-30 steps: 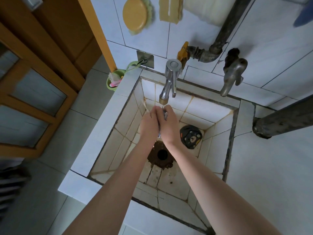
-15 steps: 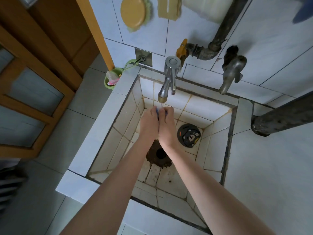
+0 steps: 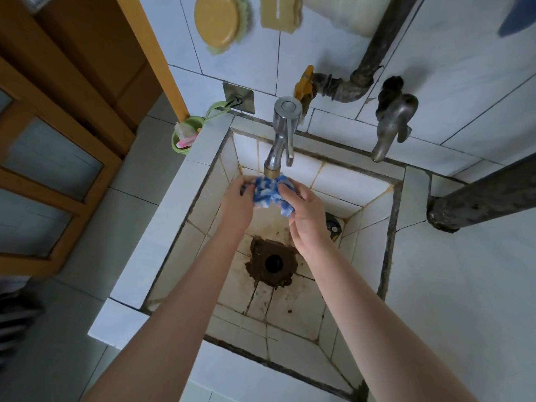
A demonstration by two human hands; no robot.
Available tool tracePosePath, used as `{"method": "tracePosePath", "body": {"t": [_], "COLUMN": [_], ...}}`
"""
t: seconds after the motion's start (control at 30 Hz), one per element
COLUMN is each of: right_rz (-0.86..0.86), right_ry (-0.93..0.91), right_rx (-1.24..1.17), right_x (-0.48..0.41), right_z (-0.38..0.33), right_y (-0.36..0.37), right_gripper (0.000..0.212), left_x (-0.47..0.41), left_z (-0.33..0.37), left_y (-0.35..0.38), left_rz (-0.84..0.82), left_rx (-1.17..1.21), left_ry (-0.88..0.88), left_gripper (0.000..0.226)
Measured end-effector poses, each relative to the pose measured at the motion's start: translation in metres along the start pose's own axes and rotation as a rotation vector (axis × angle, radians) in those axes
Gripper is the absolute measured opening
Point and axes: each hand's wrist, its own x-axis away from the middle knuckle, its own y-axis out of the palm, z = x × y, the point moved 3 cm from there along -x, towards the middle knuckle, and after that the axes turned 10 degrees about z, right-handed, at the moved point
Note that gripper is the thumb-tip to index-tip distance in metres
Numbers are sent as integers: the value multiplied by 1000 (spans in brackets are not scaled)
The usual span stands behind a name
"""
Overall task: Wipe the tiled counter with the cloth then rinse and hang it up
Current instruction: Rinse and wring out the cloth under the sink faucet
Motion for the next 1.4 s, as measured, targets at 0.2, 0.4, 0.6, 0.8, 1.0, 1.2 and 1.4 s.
{"method": "tracePosePath", "body": {"t": [0.2, 0.4, 0.6, 0.8, 1.0, 1.2, 1.4], "right_rz": [158, 25, 33, 77, -102, 121, -115], "right_ry": [-126, -259, -182, 17, -30, -128, -38], "right_rx": [157, 360, 316, 310, 210, 410, 175], "right_x": [7, 7, 0, -3, 10, -5, 3], "right_z": [2, 2, -1, 4, 25, 3, 19], "right_y": [2, 20, 35, 27, 26, 29, 24], "right_gripper": [22, 10, 15, 26, 37, 30, 25], "left_x": [12, 20, 26, 24, 33, 33, 30], "left_z": [-2, -3, -2, -7, -7, -7, -5], "left_y": [-1, -3, -1, -8, -2, -9, -9], "left_rz": [-42, -56, -17, -10, -70, -69, -53], "left_rx": [326, 358, 231, 302, 337, 302, 425], "left_ry": [-191, -168, -86, -173, -165, -134, -247], "left_gripper": [17, 29, 26, 30, 33, 33, 34]}}
